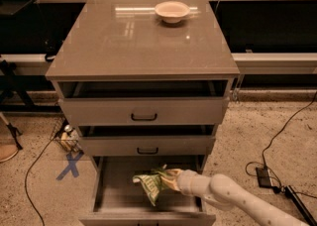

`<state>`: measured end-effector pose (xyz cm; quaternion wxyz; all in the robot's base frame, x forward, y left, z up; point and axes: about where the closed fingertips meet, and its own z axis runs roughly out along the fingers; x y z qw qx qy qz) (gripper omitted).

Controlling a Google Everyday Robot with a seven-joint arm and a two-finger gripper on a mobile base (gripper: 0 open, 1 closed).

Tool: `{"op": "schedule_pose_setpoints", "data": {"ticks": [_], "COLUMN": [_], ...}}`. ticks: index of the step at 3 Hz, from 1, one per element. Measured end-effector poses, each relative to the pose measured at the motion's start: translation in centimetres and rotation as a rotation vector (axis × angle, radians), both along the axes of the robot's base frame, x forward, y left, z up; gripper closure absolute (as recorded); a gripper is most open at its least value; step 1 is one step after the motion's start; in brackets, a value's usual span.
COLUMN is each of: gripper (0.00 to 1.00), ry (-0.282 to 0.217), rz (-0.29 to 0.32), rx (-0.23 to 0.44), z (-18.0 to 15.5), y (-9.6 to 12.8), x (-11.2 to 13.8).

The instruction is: Pick green jalapeno chip bag from bottom drawer and place on counter

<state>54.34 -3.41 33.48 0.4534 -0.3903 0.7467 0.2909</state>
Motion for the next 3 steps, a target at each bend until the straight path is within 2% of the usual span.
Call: {"op": "schedule_pose_setpoints", "data": {"ticks": [1, 2, 3], "gripper": [1.0, 1.0, 1.0], "ry": [-0.114, -0.119, -0.239], "rz": [-0.04, -0.03, -0.025], "rx": [0.082, 0.084, 0.052], "z": [8.2, 8.4, 14.0], "y": [-7.4, -7.1, -7.9], "x": [-3.5, -3.2, -3.2]}}
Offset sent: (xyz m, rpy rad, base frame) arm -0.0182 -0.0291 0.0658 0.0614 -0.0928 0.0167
